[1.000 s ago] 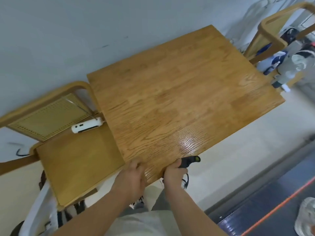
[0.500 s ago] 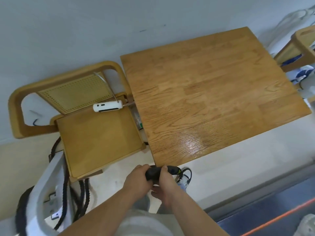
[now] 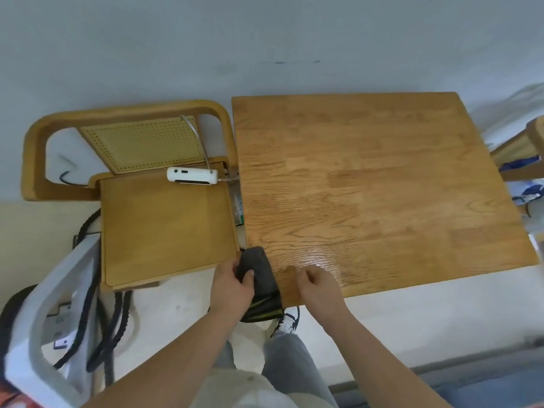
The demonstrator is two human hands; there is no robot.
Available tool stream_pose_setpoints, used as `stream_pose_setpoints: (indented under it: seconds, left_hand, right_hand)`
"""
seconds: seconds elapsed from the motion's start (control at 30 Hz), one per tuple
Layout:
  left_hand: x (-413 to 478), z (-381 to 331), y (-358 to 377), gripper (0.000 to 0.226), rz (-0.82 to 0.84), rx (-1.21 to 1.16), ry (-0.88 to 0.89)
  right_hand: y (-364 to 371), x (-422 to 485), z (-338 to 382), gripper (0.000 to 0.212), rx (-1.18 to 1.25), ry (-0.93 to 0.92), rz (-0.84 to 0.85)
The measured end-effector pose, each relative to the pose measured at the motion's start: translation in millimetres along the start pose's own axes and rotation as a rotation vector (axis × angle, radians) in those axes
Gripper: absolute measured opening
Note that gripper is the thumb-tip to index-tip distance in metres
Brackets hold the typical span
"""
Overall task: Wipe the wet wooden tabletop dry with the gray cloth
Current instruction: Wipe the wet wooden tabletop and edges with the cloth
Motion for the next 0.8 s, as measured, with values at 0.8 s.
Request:
stream_pose_setpoints:
  seconds: [0.8]
  left_hand:
    - [-14, -26, 34, 0.073, 0.012, 0.035, -0.099]
  right_hand:
    - [-20, 122, 65, 0.050, -0.375, -0.313, 0.412]
Point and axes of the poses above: each hand's wrist, its own x-axis towards the middle knuckle, its own y-axis out of the palm, z = x × y, the point moved 2 cm from there along x, towards the middle knuckle, and after that the axes turned 12 degrees about -y, right-handed, at the moved point
